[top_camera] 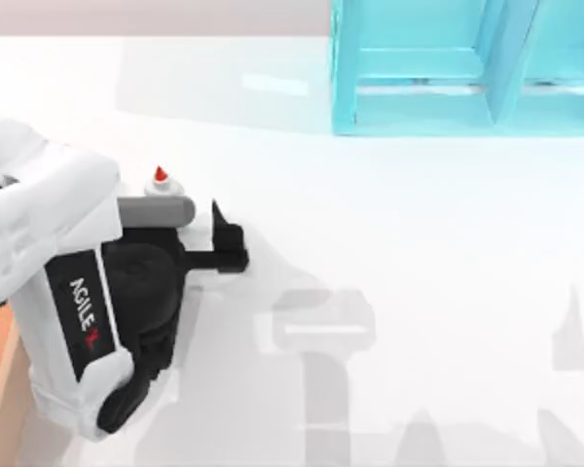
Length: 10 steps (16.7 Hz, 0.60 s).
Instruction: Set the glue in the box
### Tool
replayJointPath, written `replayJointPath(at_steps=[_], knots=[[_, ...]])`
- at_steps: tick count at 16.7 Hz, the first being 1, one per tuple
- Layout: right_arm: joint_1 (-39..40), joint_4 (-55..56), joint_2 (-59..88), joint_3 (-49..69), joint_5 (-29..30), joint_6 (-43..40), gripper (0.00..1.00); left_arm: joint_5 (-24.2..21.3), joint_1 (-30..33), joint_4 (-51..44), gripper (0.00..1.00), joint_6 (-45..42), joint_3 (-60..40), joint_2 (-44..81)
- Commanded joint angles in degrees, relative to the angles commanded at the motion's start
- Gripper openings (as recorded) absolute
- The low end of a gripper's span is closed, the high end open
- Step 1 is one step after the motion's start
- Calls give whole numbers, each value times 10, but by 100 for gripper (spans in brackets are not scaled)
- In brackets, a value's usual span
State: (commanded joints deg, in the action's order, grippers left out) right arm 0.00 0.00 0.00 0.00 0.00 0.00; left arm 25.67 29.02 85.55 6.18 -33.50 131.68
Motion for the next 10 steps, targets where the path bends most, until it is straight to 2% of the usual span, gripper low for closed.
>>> replayJointPath(at_steps=[4,8,10], knots=[[0,0,0,0,0,0,100,-30,-30,-38,100,-7,-66,25],[0,0,0,0,0,0,100,-32,-32,-41,100,-8,-70,26],[0,0,0,0,0,0,100,-32,-32,-41,85,-8,-70,26]])
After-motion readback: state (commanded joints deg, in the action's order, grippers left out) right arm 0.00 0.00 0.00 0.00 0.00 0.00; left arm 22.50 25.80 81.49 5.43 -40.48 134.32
